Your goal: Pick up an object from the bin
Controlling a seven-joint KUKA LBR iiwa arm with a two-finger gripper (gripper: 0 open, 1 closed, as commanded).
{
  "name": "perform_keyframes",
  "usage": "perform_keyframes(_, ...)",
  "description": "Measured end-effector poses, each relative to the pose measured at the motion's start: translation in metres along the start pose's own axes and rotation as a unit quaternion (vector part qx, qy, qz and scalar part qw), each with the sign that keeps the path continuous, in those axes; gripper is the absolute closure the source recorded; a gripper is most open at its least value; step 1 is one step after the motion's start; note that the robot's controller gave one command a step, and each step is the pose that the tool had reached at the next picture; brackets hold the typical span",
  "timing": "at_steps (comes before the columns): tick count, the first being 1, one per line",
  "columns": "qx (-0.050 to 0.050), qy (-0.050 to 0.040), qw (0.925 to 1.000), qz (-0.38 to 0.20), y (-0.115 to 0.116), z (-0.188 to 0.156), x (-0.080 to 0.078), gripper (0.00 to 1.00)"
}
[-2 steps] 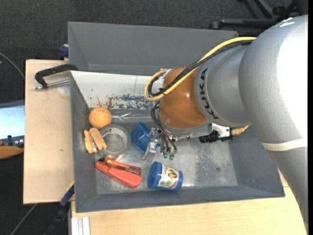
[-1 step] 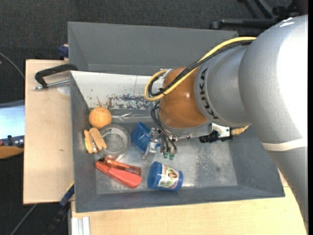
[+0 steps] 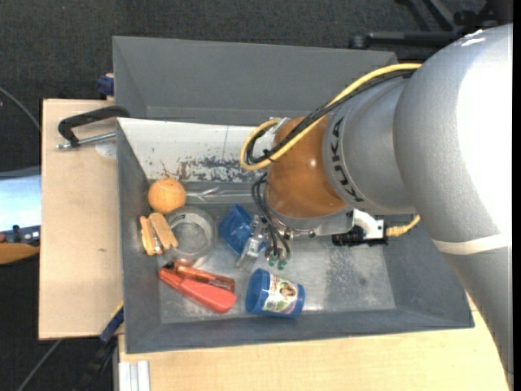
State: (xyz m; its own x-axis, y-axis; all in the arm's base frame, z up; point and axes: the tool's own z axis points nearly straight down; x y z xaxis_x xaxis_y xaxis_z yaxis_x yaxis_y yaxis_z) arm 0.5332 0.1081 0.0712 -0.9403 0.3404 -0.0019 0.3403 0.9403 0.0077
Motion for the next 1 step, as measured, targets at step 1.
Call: perform_keyframes(1, 0.0, 0.0, 1.0, 0.0, 0.0, 0.0, 0.0, 1.0)
